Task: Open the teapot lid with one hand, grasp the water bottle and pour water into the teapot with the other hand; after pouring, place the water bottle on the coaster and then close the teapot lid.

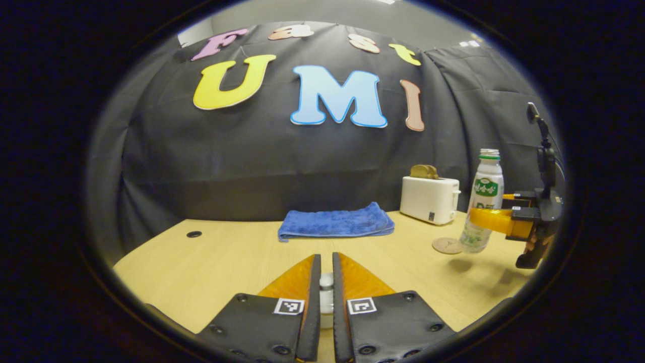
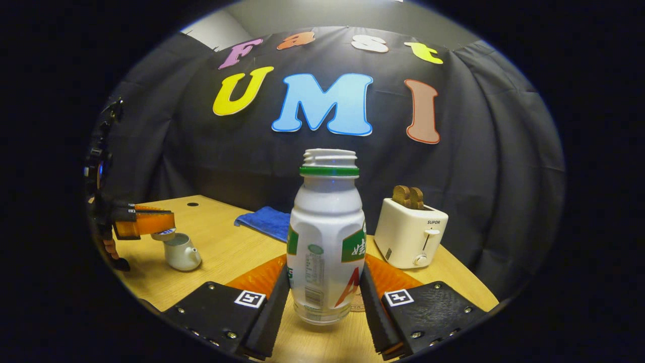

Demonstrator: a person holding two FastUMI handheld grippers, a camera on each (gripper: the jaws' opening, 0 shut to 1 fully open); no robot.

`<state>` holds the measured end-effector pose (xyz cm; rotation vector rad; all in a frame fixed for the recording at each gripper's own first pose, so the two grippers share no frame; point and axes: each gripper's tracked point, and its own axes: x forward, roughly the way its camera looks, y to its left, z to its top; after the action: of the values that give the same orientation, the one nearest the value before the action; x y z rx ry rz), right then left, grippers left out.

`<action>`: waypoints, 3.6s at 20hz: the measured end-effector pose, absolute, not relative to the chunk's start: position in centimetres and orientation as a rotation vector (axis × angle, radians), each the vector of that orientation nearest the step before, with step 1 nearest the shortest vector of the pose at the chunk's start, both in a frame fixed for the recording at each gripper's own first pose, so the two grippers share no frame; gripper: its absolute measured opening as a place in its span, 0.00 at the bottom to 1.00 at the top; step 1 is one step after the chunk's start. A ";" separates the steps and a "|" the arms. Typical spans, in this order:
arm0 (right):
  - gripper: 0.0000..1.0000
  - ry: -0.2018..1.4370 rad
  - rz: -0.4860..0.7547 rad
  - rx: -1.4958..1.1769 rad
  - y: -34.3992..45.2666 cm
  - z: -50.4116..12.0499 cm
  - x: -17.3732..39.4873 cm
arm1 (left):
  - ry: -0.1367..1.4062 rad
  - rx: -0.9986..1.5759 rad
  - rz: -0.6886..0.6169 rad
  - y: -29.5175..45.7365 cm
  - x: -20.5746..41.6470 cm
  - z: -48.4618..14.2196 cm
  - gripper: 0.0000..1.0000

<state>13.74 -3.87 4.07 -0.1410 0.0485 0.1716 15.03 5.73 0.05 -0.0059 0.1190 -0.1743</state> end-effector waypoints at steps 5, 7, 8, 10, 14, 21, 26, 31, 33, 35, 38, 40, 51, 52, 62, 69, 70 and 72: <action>0.71 0.060 0.158 -0.134 -4.3 3.6 13.8 | 0.105 0.036 -0.168 5.4 16.3 -0.1 0.13; 0.71 0.073 0.148 -0.133 -4.5 3.3 14.1 | 0.121 0.051 -0.163 5.5 16.6 -0.8 0.17; 0.71 0.078 0.146 -0.134 -4.6 3.2 14.1 | 0.126 0.054 -0.158 5.7 16.6 -1.0 0.22; 0.71 0.078 0.139 -0.141 -4.8 3.1 14.2 | 0.133 0.041 -0.147 6.0 17.0 -1.7 0.22; 0.71 0.077 0.111 -0.139 -5.8 3.0 14.4 | 0.151 0.033 -0.152 5.9 17.4 -2.5 0.22; 0.71 0.093 0.075 -0.147 -6.7 2.3 15.0 | 0.104 0.038 -0.153 6.0 17.1 -1.3 0.31; 0.71 0.079 0.053 -0.153 -7.1 3.3 15.7 | 0.016 0.018 -0.140 6.9 14.9 1.5 0.69; 0.71 0.108 0.084 -0.100 -8.2 4.4 18.6 | -0.080 0.034 -0.220 4.6 10.3 5.8 0.77; 0.71 0.142 0.073 -0.063 -9.0 3.7 19.9 | -0.150 0.054 -0.232 4.2 8.4 7.4 0.78; 0.71 0.173 0.059 -0.066 -9.2 2.3 20.8 | -0.186 0.066 -0.239 4.3 7.7 7.7 0.78; 0.71 0.178 0.032 -0.050 -9.6 1.4 21.9 | -0.176 0.017 -0.260 4.3 7.7 7.1 0.78; 0.71 0.174 0.001 -0.048 -10.4 0.9 22.6 | -0.169 0.010 -0.245 4.9 7.8 7.0 0.78; 0.78 0.195 -0.026 -0.047 -10.6 -0.2 23.0 | -0.146 0.011 -0.256 4.1 8.2 6.2 0.78; 0.84 0.193 -0.029 -0.046 -10.6 -0.1 23.0 | -0.145 0.009 -0.255 4.1 8.3 6.2 0.78; 0.88 0.099 -0.016 -0.037 -10.2 3.8 20.0 | -0.141 0.020 -0.221 4.7 8.3 5.8 0.72; 0.88 0.050 0.030 0.043 -8.7 5.1 11.4 | -0.122 -0.018 -0.220 2.9 6.4 5.5 0.78; 0.89 0.042 0.050 0.071 -7.6 4.9 9.6 | -0.101 -0.041 -0.211 2.3 6.2 4.8 0.78; 0.93 -0.001 0.081 0.101 -4.9 4.5 6.2 | -0.076 -0.107 -0.204 0.6 5.0 3.8 0.88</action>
<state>6.22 -4.94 4.52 0.1007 -0.0011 0.0807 4.98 0.62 3.77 -0.1073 -0.0759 -0.2041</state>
